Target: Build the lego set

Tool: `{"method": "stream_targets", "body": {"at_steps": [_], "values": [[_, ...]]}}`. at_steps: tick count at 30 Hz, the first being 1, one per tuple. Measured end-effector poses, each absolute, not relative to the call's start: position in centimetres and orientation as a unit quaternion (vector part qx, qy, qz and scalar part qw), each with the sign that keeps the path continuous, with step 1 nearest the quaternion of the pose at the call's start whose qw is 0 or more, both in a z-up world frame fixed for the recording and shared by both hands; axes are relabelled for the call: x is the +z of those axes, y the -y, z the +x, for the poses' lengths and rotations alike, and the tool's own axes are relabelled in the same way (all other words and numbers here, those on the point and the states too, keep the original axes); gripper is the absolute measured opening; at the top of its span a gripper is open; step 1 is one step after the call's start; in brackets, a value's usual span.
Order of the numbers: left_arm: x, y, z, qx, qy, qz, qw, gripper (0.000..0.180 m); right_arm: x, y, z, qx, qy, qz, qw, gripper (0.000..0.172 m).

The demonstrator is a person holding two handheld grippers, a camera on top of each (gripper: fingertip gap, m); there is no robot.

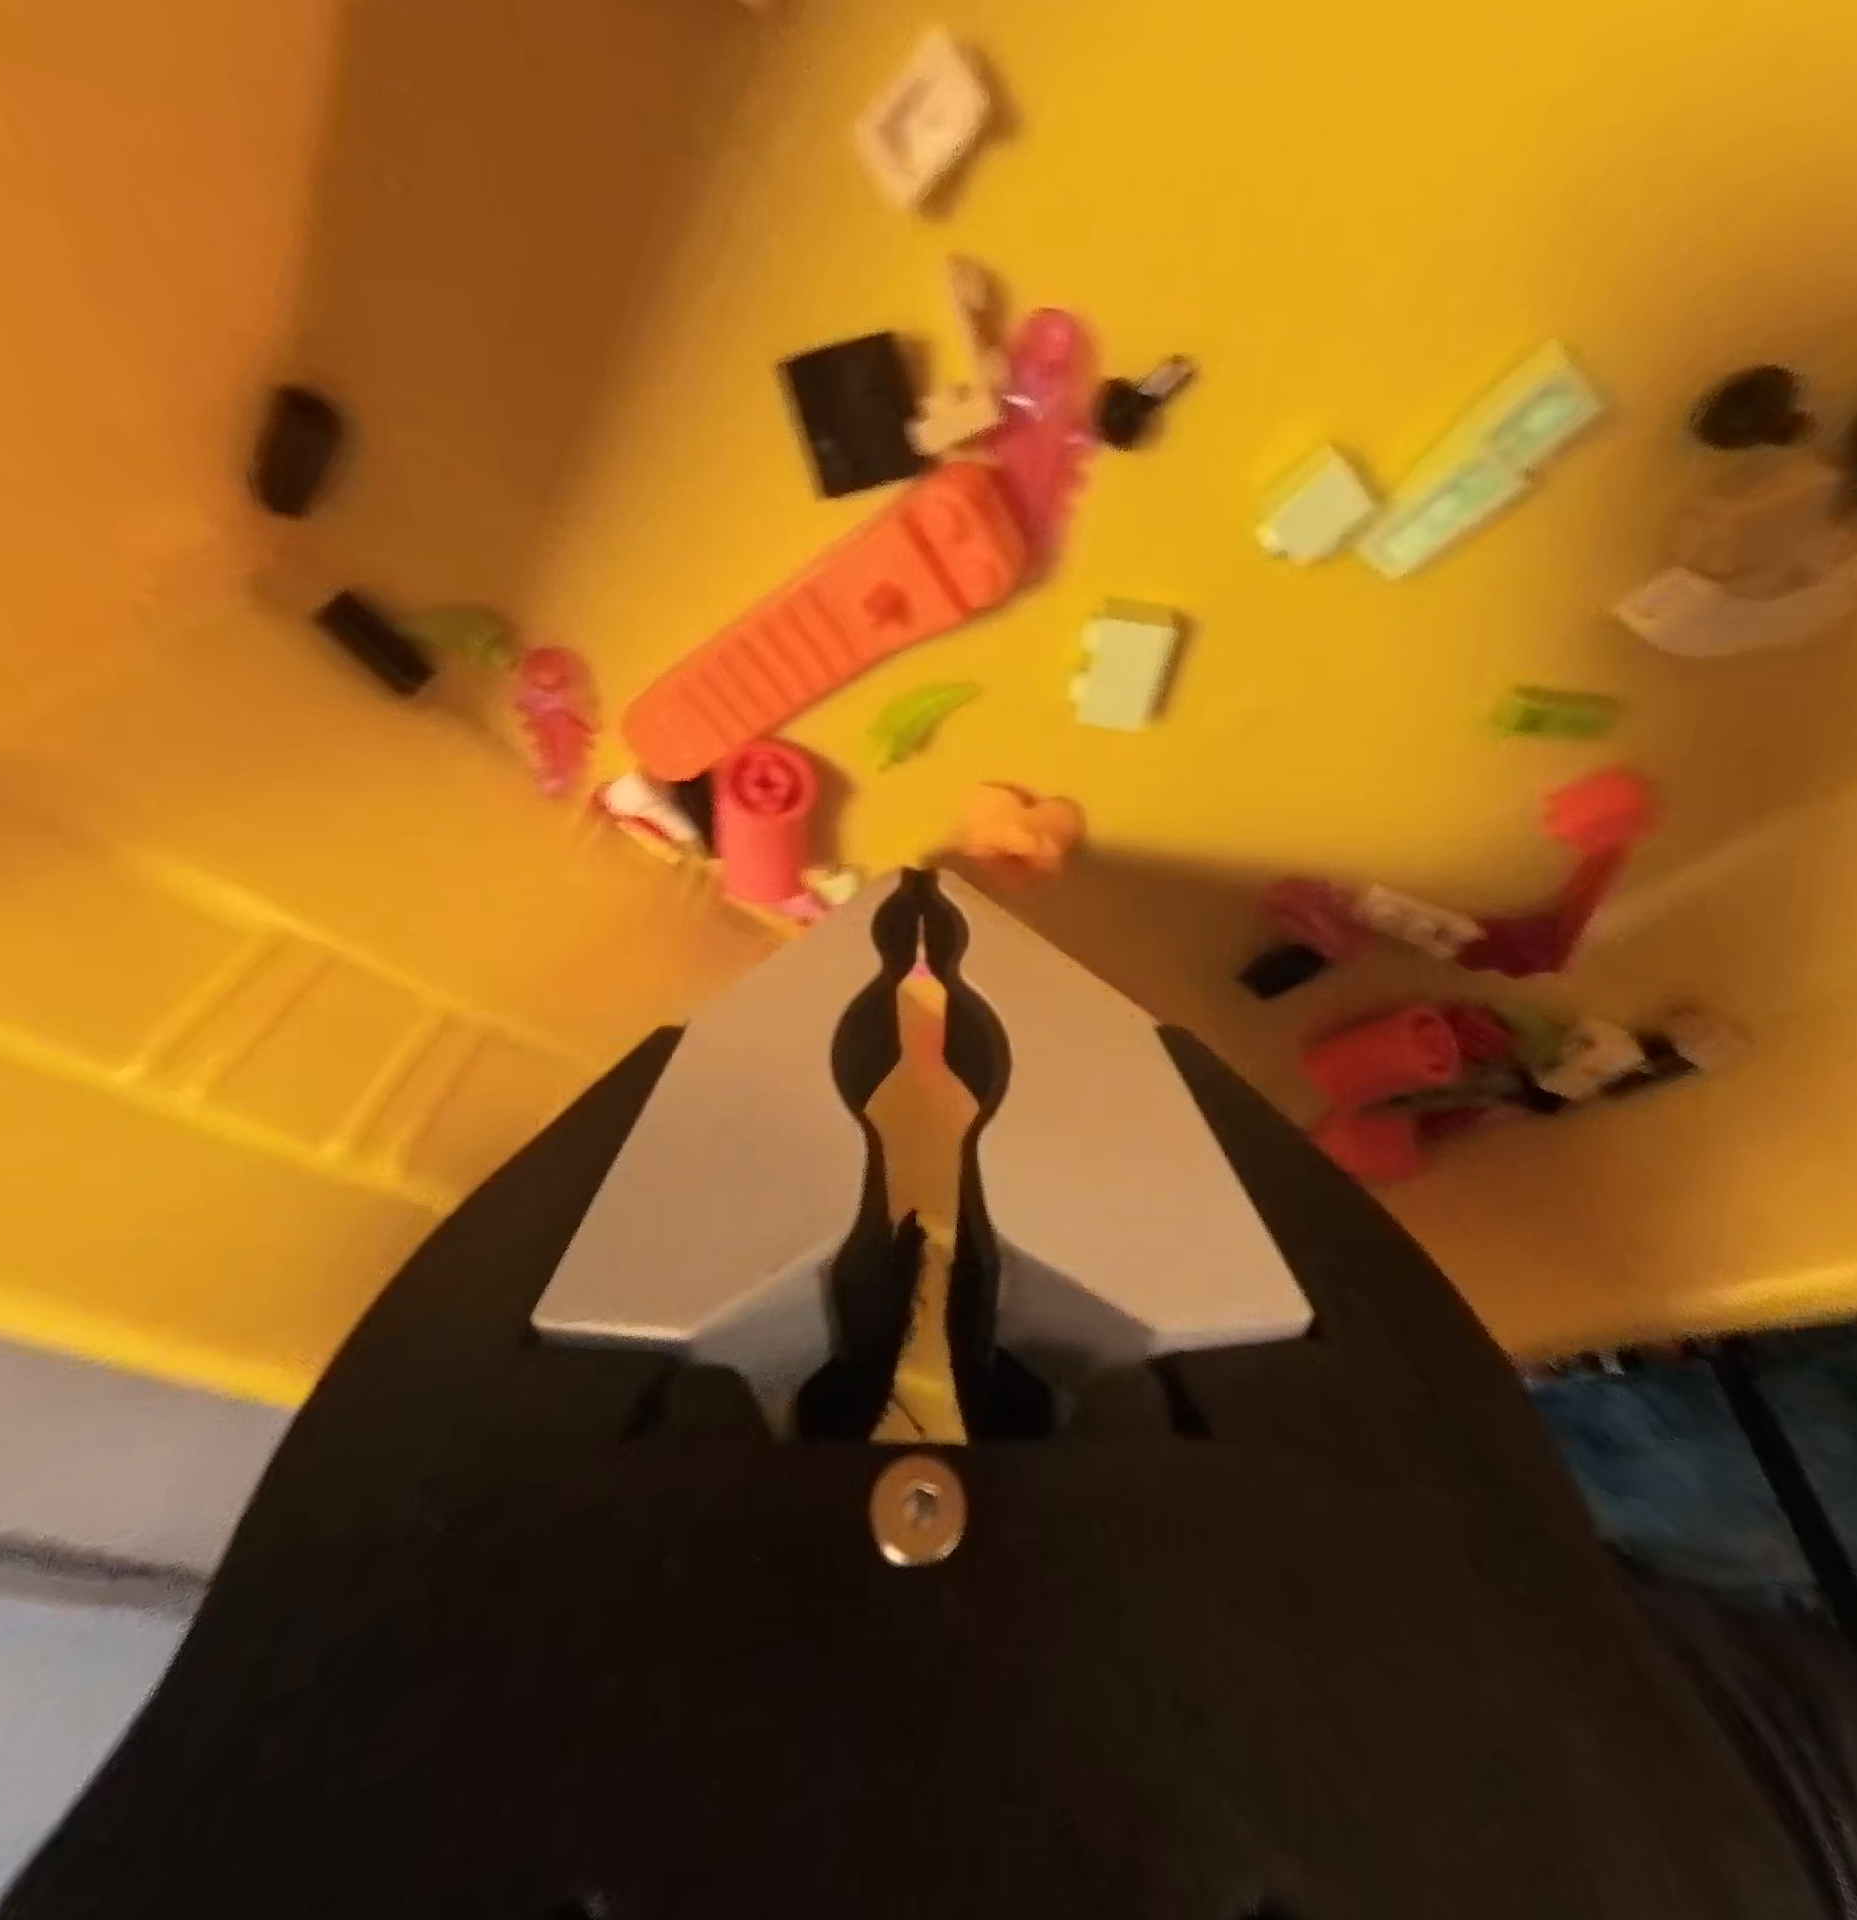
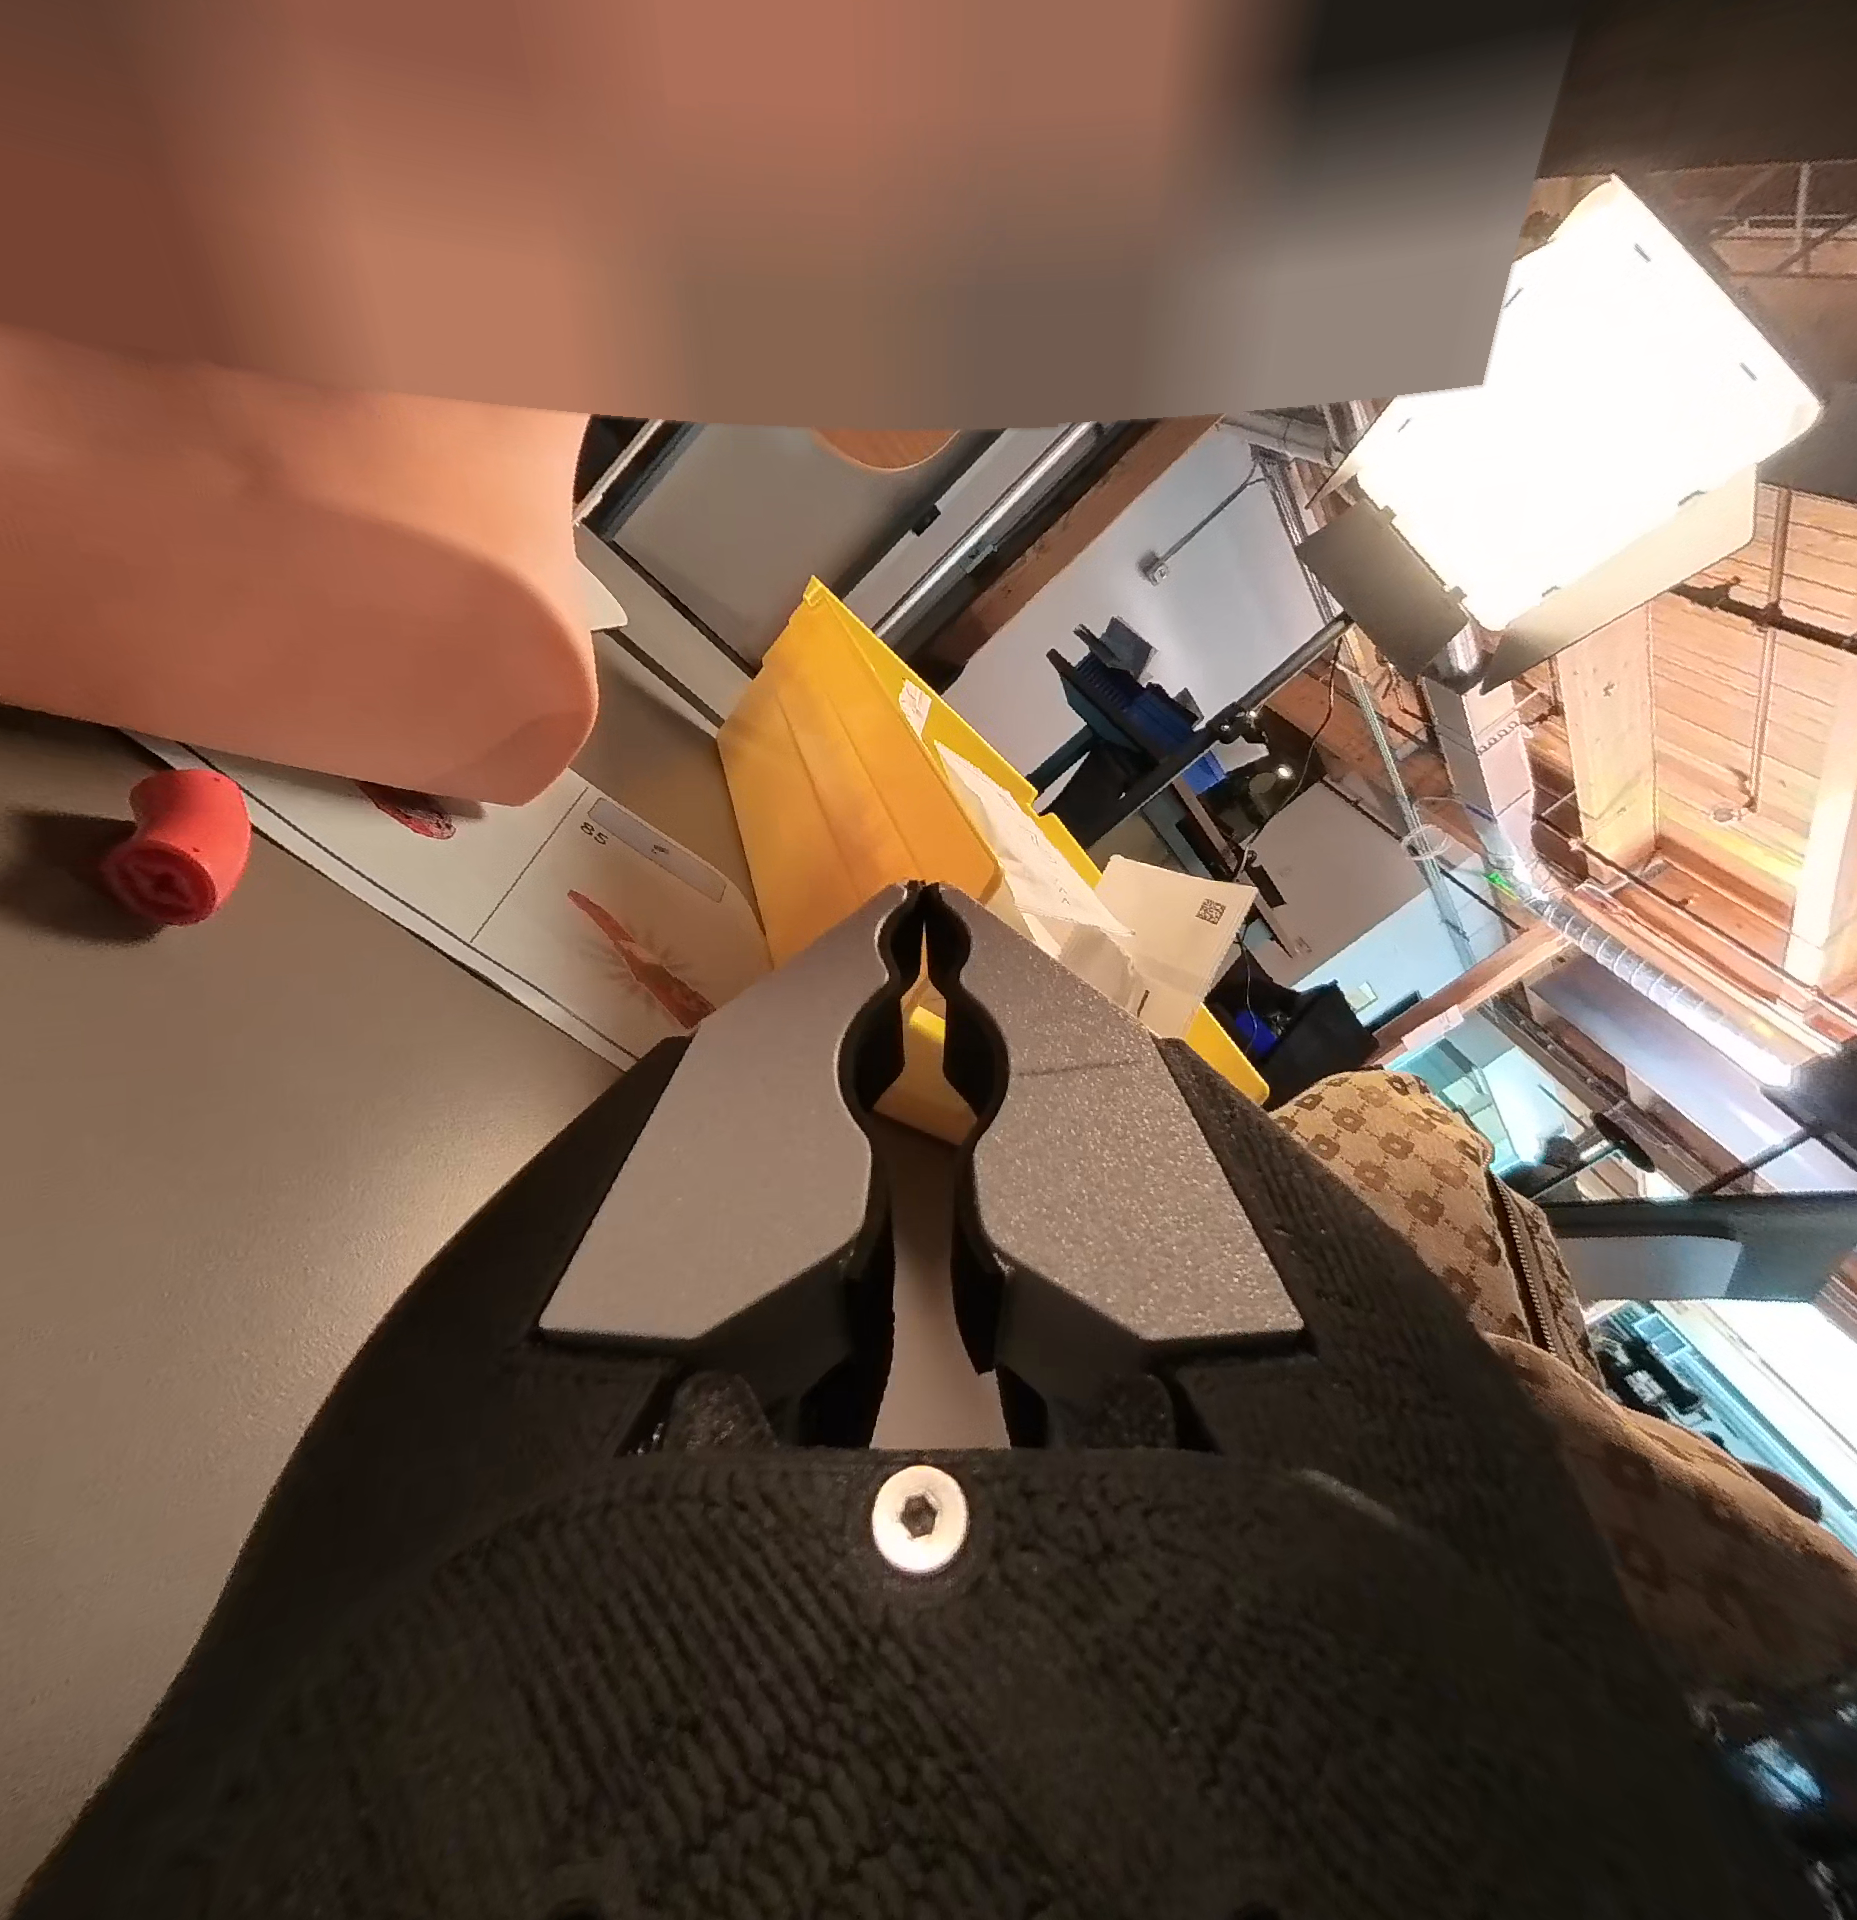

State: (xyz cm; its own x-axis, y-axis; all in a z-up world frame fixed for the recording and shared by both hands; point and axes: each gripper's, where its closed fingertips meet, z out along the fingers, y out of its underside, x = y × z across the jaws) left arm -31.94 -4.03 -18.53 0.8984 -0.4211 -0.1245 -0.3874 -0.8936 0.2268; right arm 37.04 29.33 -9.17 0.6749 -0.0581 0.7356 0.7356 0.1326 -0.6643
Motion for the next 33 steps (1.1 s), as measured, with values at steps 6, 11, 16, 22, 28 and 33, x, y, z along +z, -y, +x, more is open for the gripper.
{"method": "stream_targets", "body": {"at_steps": [6, 11, 16, 22, 28, 33], "values": [[-18.5, 7.4, -28.8, -0.004, 0.219, 0.964, 0.149, 0.0, -9.2, -29.4, 36.5, -0.281, 0.287, -0.593, 0.697, 0.0], [-17.9, 10.4, -27.1, 0.035, 0.214, 0.958, 0.187, 0.0, -9.2, -29.5, 36.6, -0.282, 0.287, -0.595, 0.696, 0.0], [-17.7, 11.7, -25.6, 0.07, 0.214, 0.959, 0.17, 0.0, -9.4, -29.5, 36.5, -0.284, 0.291, -0.595, 0.693, 0.0], [-17.3, 11.2, -24.6, 0.094, 0.202, 0.969, 0.111, 0.008, -9.4, -29.6, 36.5, -0.285, 0.292, -0.595, 0.692, 0.0], [-17.0, 9.3, -24.9, 0.068, 0.194, 0.978, 0.026, 0.045, -9.6, -29.7, 36.5, -0.286, 0.292, -0.599, 0.689, 0.0], [-18.1, 10.3, -25.3, 0.069, 0.164, 0.983, 0.052, 0.047, -9.5, -29.6, 36.5, -0.288, 0.293, -0.595, 0.691, 0.0]]}}
